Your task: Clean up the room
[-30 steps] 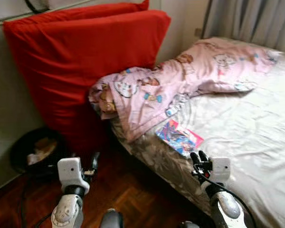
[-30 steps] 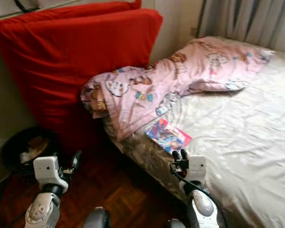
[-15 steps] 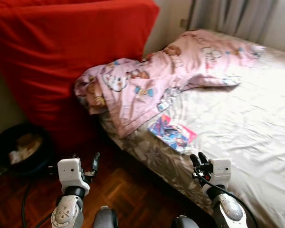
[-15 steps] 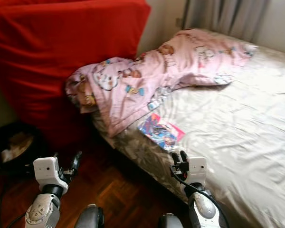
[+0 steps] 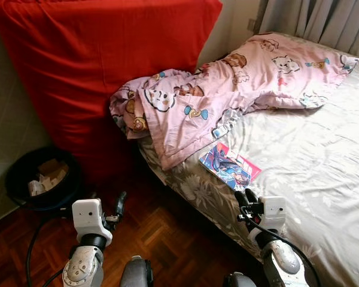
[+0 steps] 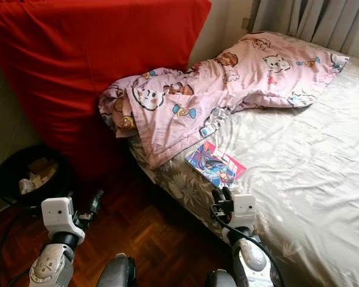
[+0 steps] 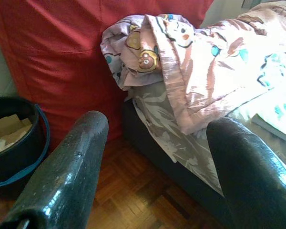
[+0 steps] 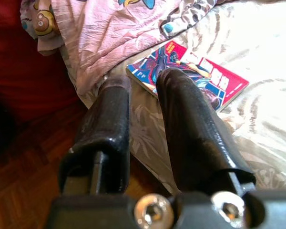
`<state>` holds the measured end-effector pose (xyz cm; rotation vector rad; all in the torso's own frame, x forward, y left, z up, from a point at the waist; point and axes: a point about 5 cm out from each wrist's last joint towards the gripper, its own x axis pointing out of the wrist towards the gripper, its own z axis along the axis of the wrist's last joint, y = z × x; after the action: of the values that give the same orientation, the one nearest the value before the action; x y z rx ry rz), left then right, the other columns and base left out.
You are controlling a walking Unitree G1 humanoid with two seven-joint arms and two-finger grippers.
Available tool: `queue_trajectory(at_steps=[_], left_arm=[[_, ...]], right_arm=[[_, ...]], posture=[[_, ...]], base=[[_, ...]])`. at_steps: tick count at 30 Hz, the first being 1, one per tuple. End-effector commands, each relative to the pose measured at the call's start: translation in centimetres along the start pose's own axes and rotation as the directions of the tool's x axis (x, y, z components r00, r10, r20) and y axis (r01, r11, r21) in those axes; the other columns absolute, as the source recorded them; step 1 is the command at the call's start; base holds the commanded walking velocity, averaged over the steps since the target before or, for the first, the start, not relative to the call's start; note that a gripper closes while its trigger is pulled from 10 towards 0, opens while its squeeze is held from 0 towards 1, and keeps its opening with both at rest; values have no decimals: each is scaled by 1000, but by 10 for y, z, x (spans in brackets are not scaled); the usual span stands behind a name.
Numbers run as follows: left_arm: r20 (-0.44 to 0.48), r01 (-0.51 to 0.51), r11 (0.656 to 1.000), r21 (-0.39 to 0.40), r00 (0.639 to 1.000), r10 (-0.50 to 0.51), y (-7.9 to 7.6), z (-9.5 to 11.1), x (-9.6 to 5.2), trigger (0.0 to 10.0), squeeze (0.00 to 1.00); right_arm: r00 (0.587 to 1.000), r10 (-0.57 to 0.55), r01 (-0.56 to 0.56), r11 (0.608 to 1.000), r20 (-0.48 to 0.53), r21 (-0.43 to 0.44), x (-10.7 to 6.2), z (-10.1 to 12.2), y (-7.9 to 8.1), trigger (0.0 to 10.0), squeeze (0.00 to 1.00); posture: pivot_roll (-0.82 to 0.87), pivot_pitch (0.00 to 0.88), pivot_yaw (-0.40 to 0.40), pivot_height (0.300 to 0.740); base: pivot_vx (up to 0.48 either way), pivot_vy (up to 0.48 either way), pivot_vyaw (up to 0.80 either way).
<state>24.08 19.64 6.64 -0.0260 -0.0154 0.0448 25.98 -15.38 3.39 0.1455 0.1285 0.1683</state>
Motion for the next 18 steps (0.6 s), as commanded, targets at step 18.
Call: queue_trajectory(at_steps=[18], left_arm=[[-12,20,1000,-6,1000,-20,-2,2,-4,10000,0]], right_arm=[[1000,-3,2,1000,1,20,0,-3,5,10000,0]], posture=[[-49,74,35,641]], base=[[296,0,0]])
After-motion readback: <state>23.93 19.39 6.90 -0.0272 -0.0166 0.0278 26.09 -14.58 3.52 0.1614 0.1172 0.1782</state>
